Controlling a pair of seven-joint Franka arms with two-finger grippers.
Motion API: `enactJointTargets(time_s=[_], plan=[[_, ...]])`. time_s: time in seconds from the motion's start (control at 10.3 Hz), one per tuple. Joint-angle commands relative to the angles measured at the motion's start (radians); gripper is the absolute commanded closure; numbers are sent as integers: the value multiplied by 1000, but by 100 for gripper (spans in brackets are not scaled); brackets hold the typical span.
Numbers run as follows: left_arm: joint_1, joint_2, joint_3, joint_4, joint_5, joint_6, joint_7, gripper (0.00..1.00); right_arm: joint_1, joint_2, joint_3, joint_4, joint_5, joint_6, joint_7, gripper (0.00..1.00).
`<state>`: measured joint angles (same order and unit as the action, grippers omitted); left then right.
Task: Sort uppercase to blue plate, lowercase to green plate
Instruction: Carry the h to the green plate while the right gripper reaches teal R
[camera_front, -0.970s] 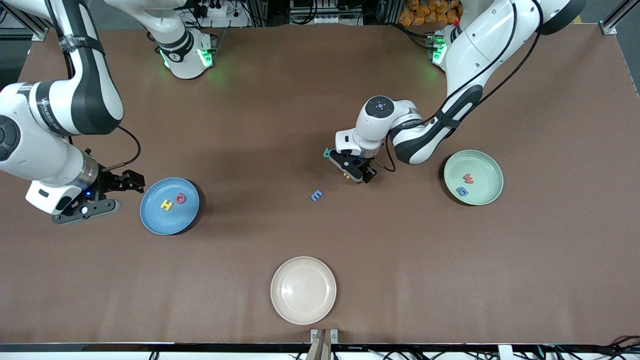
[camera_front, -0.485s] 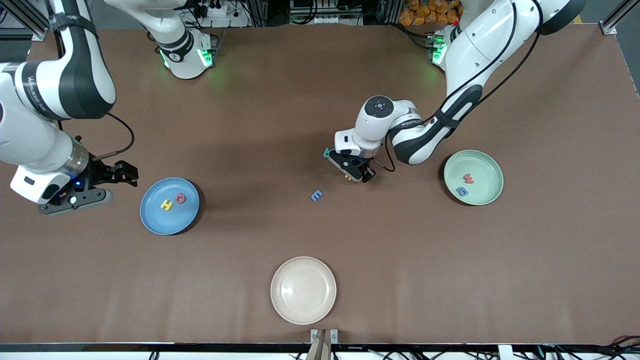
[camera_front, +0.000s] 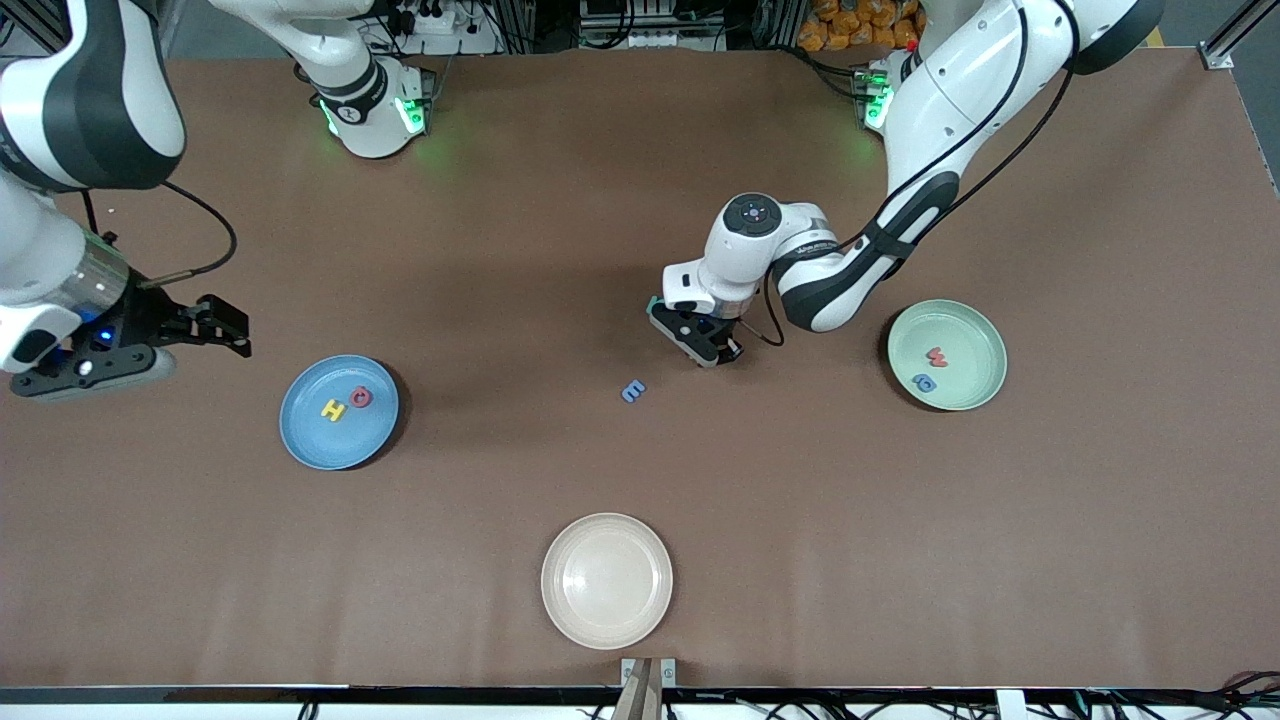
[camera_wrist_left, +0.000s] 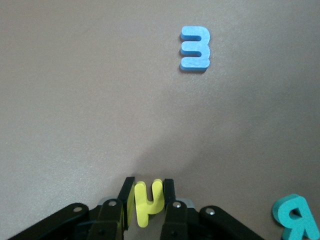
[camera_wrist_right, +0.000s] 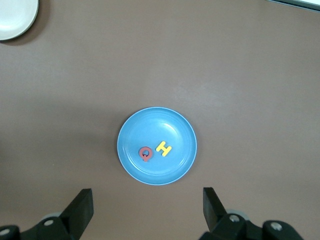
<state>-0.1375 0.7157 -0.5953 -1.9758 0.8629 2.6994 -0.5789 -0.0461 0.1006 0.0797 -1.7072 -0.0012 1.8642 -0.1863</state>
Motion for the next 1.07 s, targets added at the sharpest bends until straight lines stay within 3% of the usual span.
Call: enactJointTargets(time_s=[0.0, 0.1, 0.39, 0.58, 0.97], plan=[[-10, 13, 8, 25, 25, -12, -29, 94, -20, -30, 12, -15, 20, -13, 5, 2], [-7, 8, 6, 29, 24, -35, -24, 100, -20, -19, 29, -14, 20, -8, 7, 2], [41, -42, -3, 26, 19, -183, 38, 100, 0, 28, 51, 37, 21, -2, 134, 3], [134, -74, -49, 25, -34, -348, 224, 100, 43, 48, 63, 41, 21, -2, 232, 4], [365, -252, -95, 19, -189, -675, 768, 100, 141, 103, 153, 40, 10, 38, 534, 2]])
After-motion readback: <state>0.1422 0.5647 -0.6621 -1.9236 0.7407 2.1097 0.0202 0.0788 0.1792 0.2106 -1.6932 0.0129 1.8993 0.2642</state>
